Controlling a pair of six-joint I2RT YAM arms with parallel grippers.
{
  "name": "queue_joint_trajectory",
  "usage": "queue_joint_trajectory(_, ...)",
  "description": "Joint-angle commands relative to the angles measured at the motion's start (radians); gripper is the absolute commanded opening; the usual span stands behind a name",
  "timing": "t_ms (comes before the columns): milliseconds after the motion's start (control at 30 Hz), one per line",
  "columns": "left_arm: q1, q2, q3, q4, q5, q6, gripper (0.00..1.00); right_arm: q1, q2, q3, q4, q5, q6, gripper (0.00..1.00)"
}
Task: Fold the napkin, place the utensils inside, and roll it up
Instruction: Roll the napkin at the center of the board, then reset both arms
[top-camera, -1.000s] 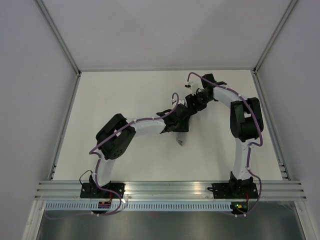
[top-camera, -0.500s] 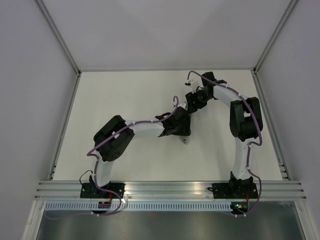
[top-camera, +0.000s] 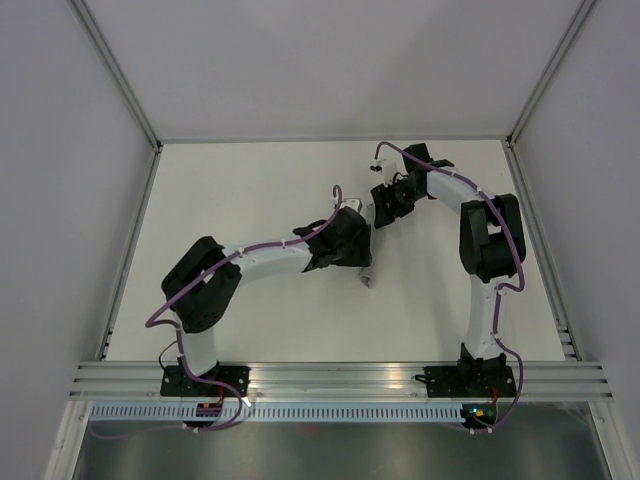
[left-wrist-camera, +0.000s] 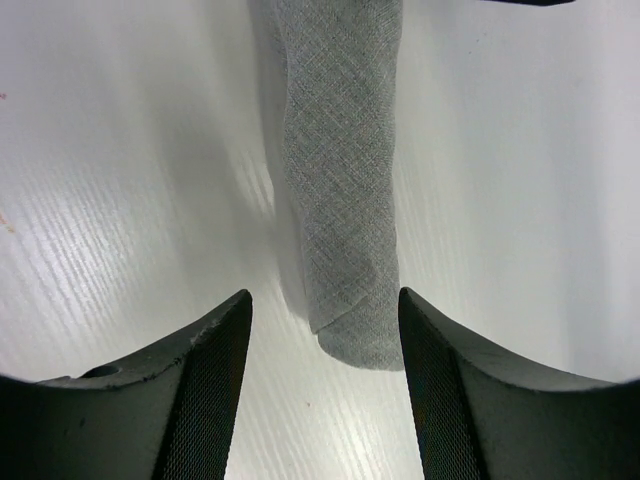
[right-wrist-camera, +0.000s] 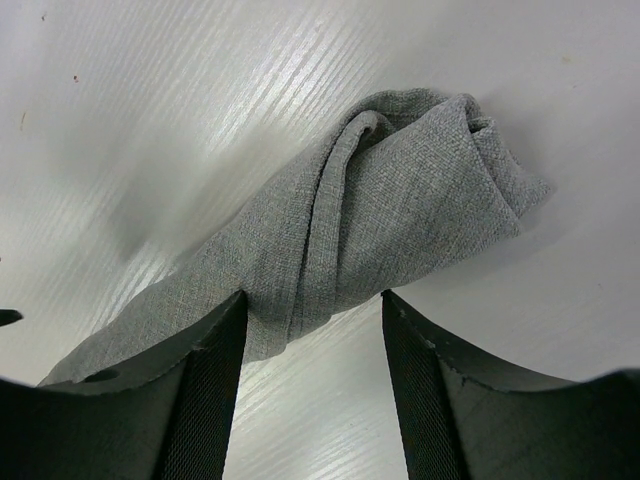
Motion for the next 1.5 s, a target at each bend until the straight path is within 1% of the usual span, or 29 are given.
queue_joint_trajectory(0, 0.006, -0.089, -0.016, 0.006, 0.035, 0.078, 0.66, -0.002, -0.029, 0.034, -0.015, 0.008, 0.001, 0.63)
queue_joint_trajectory(233, 0.024, -0.155, -0.018, 0.005, 0.047, 0.084, 0.66, -0.003, -0.064, 0.045, -0.018, -0.010, 0.014, 0.65)
queue_joint_trajectory(533, 0.075, -0.202, 0.007, -0.018, 0.090, 0.112, 0.66, -0.006, -0.158, 0.089, -0.012, -0.036, 0.088, 0.67)
queue_joint_trajectory(600, 0.096, -0.226, 0.013, -0.022, 0.098, 0.115, 0.67, -0.014, -0.182, 0.089, 0.002, -0.051, 0.129, 0.67)
queue_joint_trajectory(700, 0.142, -0.267, 0.011, -0.025, 0.123, 0.113, 0.70, -0.051, -0.236, 0.092, 0.033, -0.094, 0.206, 0.68)
queue_joint_trajectory(800, 0.188, -0.310, 0.004, -0.034, 0.123, 0.124, 0.70, -0.106, -0.301, 0.097, 0.042, -0.110, 0.248, 0.70)
queue_joint_trajectory(833, 0.199, -0.321, 0.002, -0.044, 0.148, 0.127, 0.71, -0.129, -0.342, 0.094, 0.045, -0.110, 0.261, 0.71)
queue_joint_trajectory(933, 0.242, -0.372, -0.024, -0.051, 0.167, 0.133, 0.73, -0.181, -0.425, 0.057, 0.051, -0.096, 0.286, 0.75)
queue_joint_trajectory(1000, 0.268, -0.402, -0.041, -0.061, 0.172, 0.144, 0.74, -0.200, -0.469, 0.014, 0.048, -0.096, 0.285, 0.76)
queue_joint_trajectory(1033, 0.276, -0.433, -0.045, -0.069, 0.172, 0.150, 0.74, -0.233, -0.520, -0.009, 0.056, -0.088, 0.284, 0.77)
queue_joint_trajectory(1067, 0.291, -0.450, -0.048, -0.075, 0.173, 0.161, 0.75, -0.246, -0.546, -0.059, 0.063, -0.064, 0.278, 0.77)
queue_joint_trajectory(1200, 0.337, -0.519, -0.070, -0.110, 0.188, 0.181, 0.76, -0.324, -0.684, -0.171, 0.102, -0.010, 0.263, 0.82)
queue_joint_trajectory(1333, 0.368, -0.550, -0.075, -0.127, 0.212, 0.197, 0.76, -0.379, -0.753, -0.245, 0.114, -0.006, 0.248, 0.83)
queue_joint_trajectory(1467, 0.383, -0.559, -0.070, -0.134, 0.225, 0.207, 0.76, -0.405, -0.782, -0.293, 0.131, -0.021, 0.248, 0.83)
